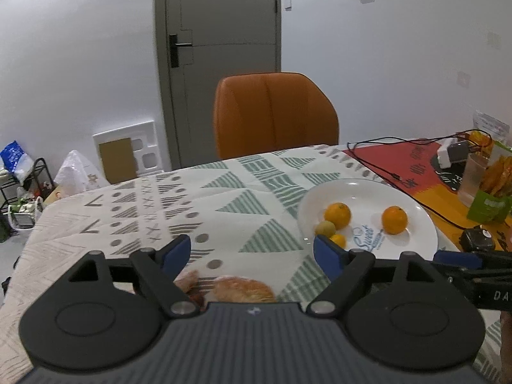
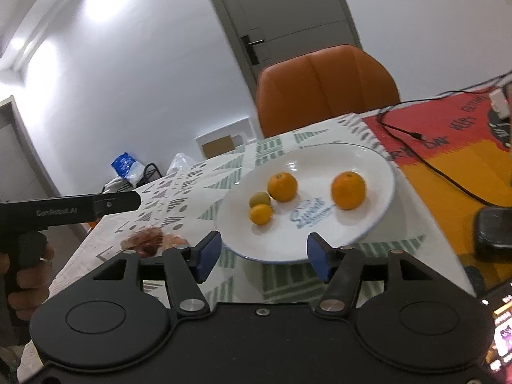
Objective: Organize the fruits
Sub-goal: 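Move both open grippers back over the remaining fruit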
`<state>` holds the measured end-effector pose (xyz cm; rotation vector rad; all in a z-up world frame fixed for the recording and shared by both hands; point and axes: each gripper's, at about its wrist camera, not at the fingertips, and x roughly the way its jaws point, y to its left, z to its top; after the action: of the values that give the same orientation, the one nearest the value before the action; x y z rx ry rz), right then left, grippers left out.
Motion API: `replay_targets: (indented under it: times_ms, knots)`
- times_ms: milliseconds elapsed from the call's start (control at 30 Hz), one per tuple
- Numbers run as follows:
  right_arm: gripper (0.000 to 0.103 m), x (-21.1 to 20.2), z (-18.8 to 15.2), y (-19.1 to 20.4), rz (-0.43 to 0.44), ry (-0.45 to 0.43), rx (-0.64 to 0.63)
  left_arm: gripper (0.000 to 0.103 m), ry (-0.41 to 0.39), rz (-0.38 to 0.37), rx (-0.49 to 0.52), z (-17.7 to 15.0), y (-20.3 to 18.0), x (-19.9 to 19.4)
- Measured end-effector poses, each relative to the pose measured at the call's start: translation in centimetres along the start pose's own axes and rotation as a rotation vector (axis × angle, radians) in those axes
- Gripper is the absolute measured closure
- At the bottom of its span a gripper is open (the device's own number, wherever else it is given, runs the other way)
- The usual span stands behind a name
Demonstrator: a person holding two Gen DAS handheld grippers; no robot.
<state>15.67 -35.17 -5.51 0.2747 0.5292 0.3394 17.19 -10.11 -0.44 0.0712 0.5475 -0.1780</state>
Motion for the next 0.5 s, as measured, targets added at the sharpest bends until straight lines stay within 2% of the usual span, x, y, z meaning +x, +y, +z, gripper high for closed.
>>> replay_targets:
  times_ms: [167,500]
  knots:
    - [0.037,0.7,0.3,1.8,0.033,0.006,-0.036,0.015,-0.005,0.038,-0.01,-0.3,1.9,-1.3]
    - [0.015,2.1,0.1,5.0,0.076,0.024,-0.084,0.015,0.011,0.107,-0.041,-1.7,4.8,-2.6]
